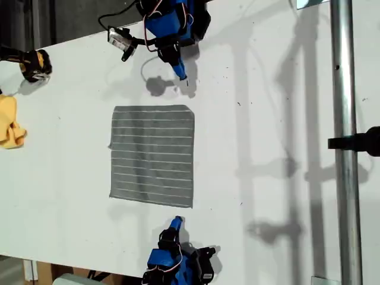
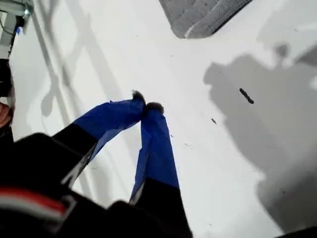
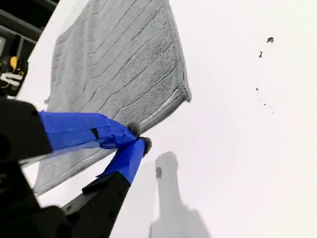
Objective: Grasp corners of a towel and fold twice.
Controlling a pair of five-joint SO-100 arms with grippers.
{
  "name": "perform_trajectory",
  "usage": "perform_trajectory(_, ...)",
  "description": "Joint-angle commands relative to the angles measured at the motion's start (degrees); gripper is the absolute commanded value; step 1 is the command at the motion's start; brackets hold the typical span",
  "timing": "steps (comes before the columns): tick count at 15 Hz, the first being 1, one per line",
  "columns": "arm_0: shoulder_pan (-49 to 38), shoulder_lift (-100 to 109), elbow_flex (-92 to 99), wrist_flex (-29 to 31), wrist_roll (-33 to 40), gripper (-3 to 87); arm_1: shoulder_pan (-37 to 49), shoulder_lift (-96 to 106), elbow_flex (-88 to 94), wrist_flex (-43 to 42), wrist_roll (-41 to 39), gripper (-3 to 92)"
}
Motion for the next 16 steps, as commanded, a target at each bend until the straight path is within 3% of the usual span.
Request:
perform_trajectory(1, 0.62, 0.26, -0.44, -0.09, -0.44, -1.5, -1.14, -20.04, -16.35, -3.87, -3.25, -0.2)
perform_trajectory(3, 0.53, 0.26, -0.44, -0.26, -0.18, -1.5, -2.29, -38.32, -29.53, -6.59, -6.15, -0.2)
perform_trajectory(7, 0.53, 0.26, -0.44, -0.35, 0.00, -1.5, -2.99, -62.93, -53.35, -2.81, -10.90, -0.2)
perform_trajectory(14, 0.44, 0.26, -0.44, -0.44, 0.09, -1.5, 1.14, -75.76, -65.04, 2.46, -20.57, -0.2)
perform_trajectory(16, 0.44, 0.26, -0.44, -0.44, 0.09, -1.5, 3.08, -75.50, -65.04, 3.78, -22.24, 4.3)
